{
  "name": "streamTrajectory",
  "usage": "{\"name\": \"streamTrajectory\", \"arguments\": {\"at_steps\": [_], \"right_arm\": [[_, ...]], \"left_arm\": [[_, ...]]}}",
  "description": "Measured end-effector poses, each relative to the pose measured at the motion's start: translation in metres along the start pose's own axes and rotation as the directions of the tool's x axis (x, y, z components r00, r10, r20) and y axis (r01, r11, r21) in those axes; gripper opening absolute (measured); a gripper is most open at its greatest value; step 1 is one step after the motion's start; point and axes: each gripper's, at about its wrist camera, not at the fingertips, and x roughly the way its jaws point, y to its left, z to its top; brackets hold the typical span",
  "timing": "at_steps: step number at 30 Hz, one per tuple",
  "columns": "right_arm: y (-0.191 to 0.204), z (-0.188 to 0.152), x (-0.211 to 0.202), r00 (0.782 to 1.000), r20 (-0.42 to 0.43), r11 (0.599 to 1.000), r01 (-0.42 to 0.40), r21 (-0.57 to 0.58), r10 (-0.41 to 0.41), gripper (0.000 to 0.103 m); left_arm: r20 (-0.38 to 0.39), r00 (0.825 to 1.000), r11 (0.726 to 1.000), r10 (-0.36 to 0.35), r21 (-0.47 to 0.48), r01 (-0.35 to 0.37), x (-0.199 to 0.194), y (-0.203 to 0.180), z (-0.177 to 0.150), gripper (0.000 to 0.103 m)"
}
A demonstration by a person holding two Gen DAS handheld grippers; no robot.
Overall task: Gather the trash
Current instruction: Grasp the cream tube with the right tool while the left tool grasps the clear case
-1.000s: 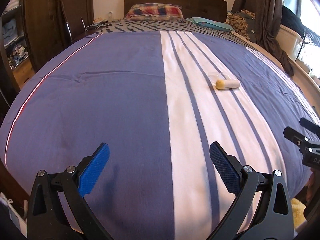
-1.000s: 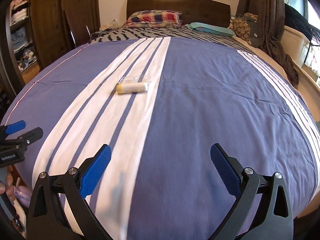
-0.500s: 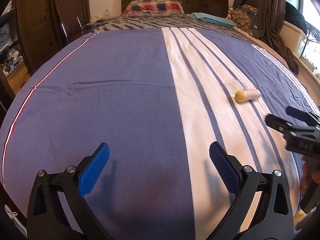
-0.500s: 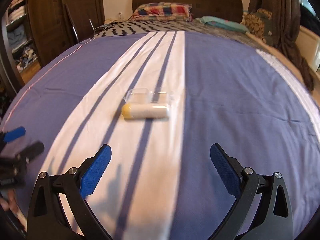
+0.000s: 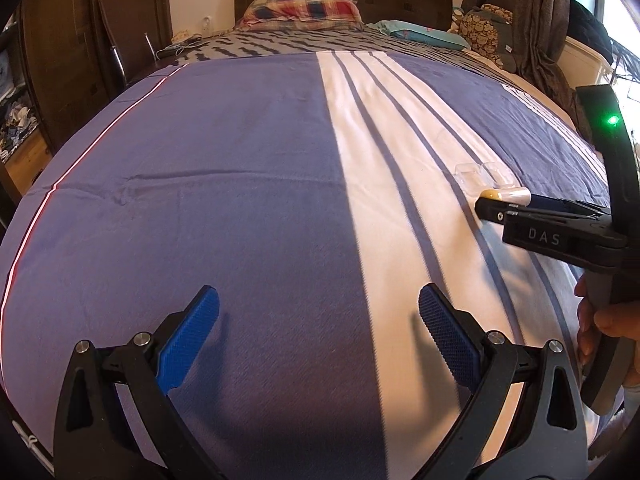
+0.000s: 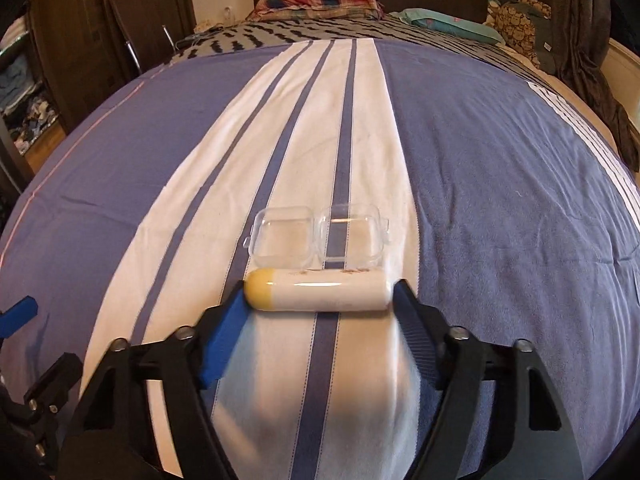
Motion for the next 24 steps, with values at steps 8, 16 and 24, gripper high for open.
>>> {"name": "streamTrajectory", "arguments": {"at_steps": [8,16,24], "right_arm": [[-0.037,-0.005,-0.025,0.998,0.056,1.000,0.023,0.014,-0.023,0.069],[-0.107,-0.009,-0.052,0.990,0.098,0.993,0.095,0.070,-0.102,0.069],[-0.137,-0.017,-0.061,0.988,0.115,0.992,0.093,0.080,-0.102,0.069]], "left_arm": [[-0.003,0.999,0.998,-0.051,0.043,0.051,0.014,-0.043,0.021,0.095],[-0.027,0.989,0.985,-0.148,0.088,0.150,0.053,-0.115,0.049,0.092],[-0.071,0.987,0.986,-0.142,0.073,0.147,0.091,-0.152,0.076,0.078]]}}
